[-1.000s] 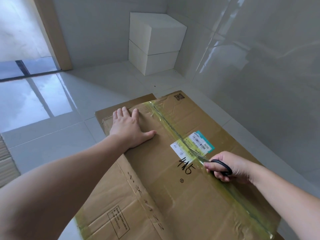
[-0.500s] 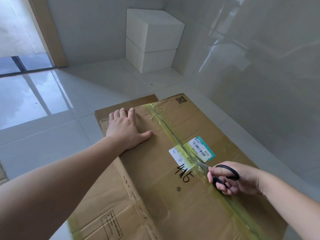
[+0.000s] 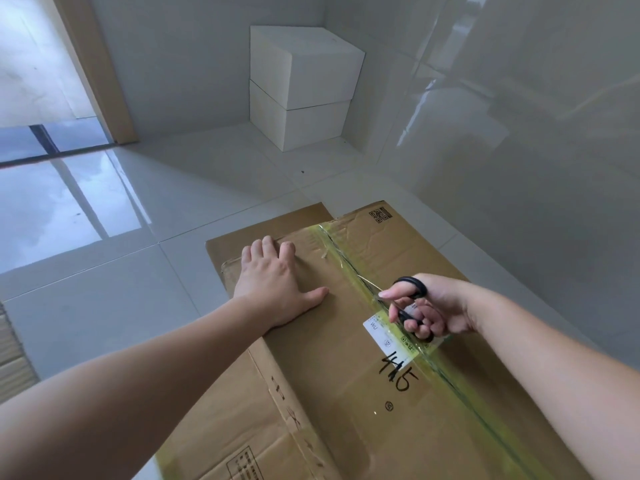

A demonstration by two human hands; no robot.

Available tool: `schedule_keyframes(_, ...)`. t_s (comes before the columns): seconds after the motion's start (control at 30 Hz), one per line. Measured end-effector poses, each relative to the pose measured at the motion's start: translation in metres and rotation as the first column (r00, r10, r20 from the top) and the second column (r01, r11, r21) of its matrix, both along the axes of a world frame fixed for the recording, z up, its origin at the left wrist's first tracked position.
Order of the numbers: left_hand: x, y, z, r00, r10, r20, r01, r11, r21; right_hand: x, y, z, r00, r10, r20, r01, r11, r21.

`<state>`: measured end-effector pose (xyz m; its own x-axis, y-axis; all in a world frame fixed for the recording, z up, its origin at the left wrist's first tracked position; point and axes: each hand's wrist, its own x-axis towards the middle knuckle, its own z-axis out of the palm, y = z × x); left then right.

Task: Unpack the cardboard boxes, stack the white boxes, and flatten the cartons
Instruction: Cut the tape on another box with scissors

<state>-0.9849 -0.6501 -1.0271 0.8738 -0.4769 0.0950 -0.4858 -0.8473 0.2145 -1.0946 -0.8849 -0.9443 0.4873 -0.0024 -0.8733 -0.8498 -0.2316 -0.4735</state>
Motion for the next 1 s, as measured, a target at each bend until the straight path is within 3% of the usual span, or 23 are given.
schedule_keyframes(0.27, -0.002, 0.000, -0.003, 1.000, 0.021, -0.008, -0.021, 1.000, -0.011, 0.006, -0.004, -0.005, 0.999, -0.015, 0.041, 0.011, 0.995, 0.100)
schedule_keyframes(0.47, -0.001, 0.001, -0.003, 1.000, 0.017, -0.021, -0.018, 1.000, -0.022, 0.027, 0.005, -0.009, 0.988, -0.063, 0.143, 0.047, 0.993, 0.112)
schedule_keyframes(1.0, -0.002, 0.002, -0.005, 1.000, 0.006, -0.021, -0.007, 0.999, -0.032, 0.069, 0.013, -0.009, 0.976, -0.044, 0.215, 0.024, 0.995, 0.094)
